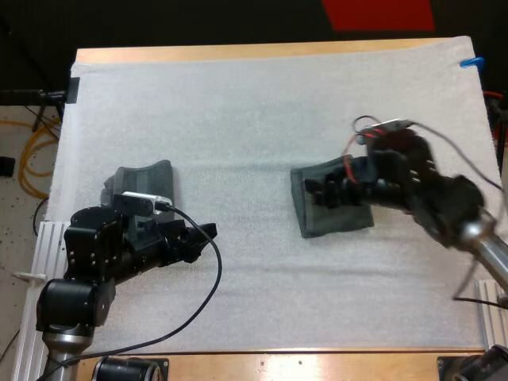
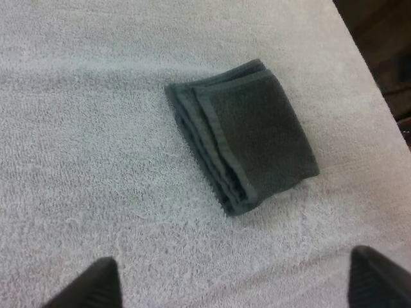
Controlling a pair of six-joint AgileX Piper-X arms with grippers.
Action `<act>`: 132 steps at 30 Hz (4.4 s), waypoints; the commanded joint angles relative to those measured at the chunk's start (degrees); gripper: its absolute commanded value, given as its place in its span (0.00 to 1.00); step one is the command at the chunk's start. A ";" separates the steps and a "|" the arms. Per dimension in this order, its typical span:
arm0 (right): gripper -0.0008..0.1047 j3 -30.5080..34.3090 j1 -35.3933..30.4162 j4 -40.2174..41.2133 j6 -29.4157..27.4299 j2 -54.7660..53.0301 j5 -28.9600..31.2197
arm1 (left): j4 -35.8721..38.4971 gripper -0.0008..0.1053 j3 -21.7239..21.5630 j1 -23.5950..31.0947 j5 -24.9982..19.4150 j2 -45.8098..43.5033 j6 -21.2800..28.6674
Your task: Pick towel from pile fold and stack
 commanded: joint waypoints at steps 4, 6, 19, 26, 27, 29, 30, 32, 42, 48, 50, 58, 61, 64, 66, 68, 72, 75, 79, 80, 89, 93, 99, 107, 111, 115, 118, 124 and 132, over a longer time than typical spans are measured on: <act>0.60 -0.20 0.09 2.97 -3.80 -8.81 3.37 | -0.67 0.71 -0.12 -0.02 0.42 -0.33 -0.60; 0.60 -0.20 0.09 4.56 -4.76 -14.36 5.11 | -1.14 0.71 -0.12 -0.29 0.42 -0.33 -1.70; 0.60 -0.20 0.09 19.63 -4.62 -29.04 8.82 | -18.68 0.71 -0.12 -12.65 -4.09 9.70 -12.50; 0.60 -0.20 0.09 28.42 -0.76 -29.78 13.64 | -31.51 0.71 -0.12 -21.54 -10.89 23.16 -18.27; 0.60 -0.20 0.09 29.44 -0.71 -29.53 13.88 | -33.01 0.71 -0.43 -22.18 -10.89 25.87 -19.05; 0.60 -0.20 0.09 30.00 -0.73 -29.24 14.29 | -34.97 0.71 -1.18 -22.96 -10.89 29.64 -20.10; 0.60 -0.20 0.09 30.00 -0.73 -29.25 14.60 | -35.76 0.71 -2.00 -23.22 -10.89 32.40 -20.72; 0.60 -0.20 0.09 29.51 -0.73 -29.25 14.89 | -36.22 0.71 -3.73 -23.40 -10.76 36.61 -20.99; 0.60 -0.20 0.09 29.08 -0.83 -28.41 16.53 | -36.69 0.71 -13.87 -23.40 -8.60 56.14 -23.55; 0.60 -0.07 0.09 29.08 -0.82 -26.65 21.28 | -35.70 0.71 -16.99 -23.54 -6.00 62.76 -26.11; 0.60 -0.07 0.09 29.08 -0.82 -26.01 20.99 | -34.56 0.71 -17.78 -23.54 -6.01 64.02 -26.30; 0.60 -0.07 0.09 28.89 -0.82 -24.80 21.00 | -31.44 0.71 -19.62 -24.62 -6.13 65.92 -26.30; 0.60 -0.07 0.09 28.61 -0.82 -24.80 21.00 | -31.06 0.71 -19.79 -25.70 -7.13 66.05 -26.52; 0.60 -0.07 0.09 28.24 -0.82 -24.80 21.00 | -31.07 0.71 -19.89 -26.89 -7.51 66.05 -27.62; 0.60 -0.07 0.09 28.25 -0.82 -24.80 21.00 | -31.07 0.71 -20.15 -27.78 -7.52 66.17 -27.72; 0.60 -0.07 0.09 28.25 -0.82 -24.80 21.00 | -31.07 0.70 -20.58 -28.49 -7.52 66.44 -27.72; 0.60 -0.07 0.09 28.25 -0.82 -24.80 21.00 | -30.05 0.60 -22.29 -29.49 -6.91 67.65 -28.02; 0.60 -0.07 0.09 28.25 -0.82 -24.80 21.00 | -29.78 0.56 -23.54 -29.69 -6.03 68.36 -28.02; 0.60 -0.07 0.09 28.25 -0.82 -24.80 21.00 | -29.32 0.50 -23.87 -29.69 -6.04 68.57 -28.02; 0.60 -0.07 0.09 28.25 -0.82 -24.80 21.00 | -29.32 0.45 -23.87 -29.69 -6.04 68.57 -28.02; 0.60 -0.07 0.09 28.04 -0.82 -24.80 21.00 | -27.68 0.01 -23.92 -29.45 -4.36 67.23 -23.45; 0.60 -0.07 0.09 26.38 -0.72 -24.80 19.15 | -22.59 0.01 -23.92 -28.01 -7.16 63.40 -15.75; 0.60 -0.07 0.09 22.57 1.87 -24.80 16.85 | -9.14 0.01 -23.92 -21.76 -12.18 56.91 -1.33; 0.60 -0.07 0.09 21.33 1.87 -23.40 10.03 | 4.68 0.01 -23.92 -9.56 -22.36 48.44 14.19; 0.60 -0.07 0.09 19.84 1.87 -19.75 5.19 | 9.41 0.01 -25.61 -3.38 -25.95 45.51 19.68; 0.60 -0.07 0.09 16.96 2.62 -15.68 2.48 | 13.20 0.01 -28.40 1.20 -26.19 45.27 22.71; 0.60 -0.07 0.09 14.39 4.99 -12.88 -1.25 | 15.51 0.01 -30.29 4.28 -26.19 45.27 23.38; 0.60 -0.07 0.09 13.13 6.53 -9.74 -3.43 | 20.28 0.01 -31.50 8.75 -26.19 45.27 24.99; 0.60 -0.07 0.09 12.74 6.53 -9.34 -3.43 | 22.05 0.01 -31.17 12.71 -25.77 47.27 26.13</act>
